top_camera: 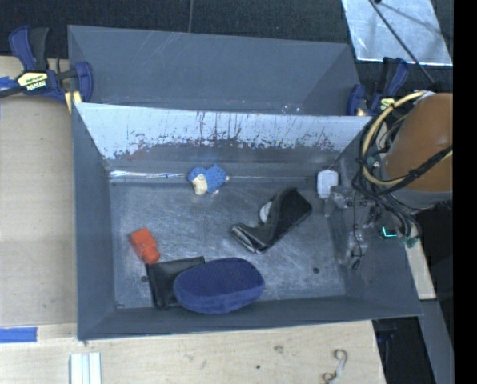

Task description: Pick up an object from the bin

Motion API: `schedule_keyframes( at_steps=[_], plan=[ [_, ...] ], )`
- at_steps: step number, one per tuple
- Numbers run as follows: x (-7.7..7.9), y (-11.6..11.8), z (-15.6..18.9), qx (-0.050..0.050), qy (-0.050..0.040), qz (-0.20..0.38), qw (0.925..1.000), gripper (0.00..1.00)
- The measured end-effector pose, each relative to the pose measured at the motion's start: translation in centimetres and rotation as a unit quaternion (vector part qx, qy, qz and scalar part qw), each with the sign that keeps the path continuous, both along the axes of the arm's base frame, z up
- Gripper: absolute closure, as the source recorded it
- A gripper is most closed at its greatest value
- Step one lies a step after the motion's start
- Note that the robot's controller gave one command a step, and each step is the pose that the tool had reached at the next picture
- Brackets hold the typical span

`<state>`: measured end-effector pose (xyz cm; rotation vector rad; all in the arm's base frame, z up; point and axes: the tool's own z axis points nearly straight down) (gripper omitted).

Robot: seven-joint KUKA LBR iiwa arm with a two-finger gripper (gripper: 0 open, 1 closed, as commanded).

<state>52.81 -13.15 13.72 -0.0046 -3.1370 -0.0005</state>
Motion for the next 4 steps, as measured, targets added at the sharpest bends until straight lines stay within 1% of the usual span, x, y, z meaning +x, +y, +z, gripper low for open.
schedule_keyframes(
  at_steps=[1,2,3,4],
  plan=[
    [7.1,12.2,-1.5,0.002,-0.0060,0.045,0.9990,0.00],
    [6.2,9.2,-5.7,0.001,-0.0041,0.303,0.9531,0.00],
    [6.1,9.0,-5.6,0.000,-0.0009,0.303,0.9531,1.00],
    [7.8,8.1,3.7,-0.002,-0.0086,0.305,0.9522,1.00]
  ],
)
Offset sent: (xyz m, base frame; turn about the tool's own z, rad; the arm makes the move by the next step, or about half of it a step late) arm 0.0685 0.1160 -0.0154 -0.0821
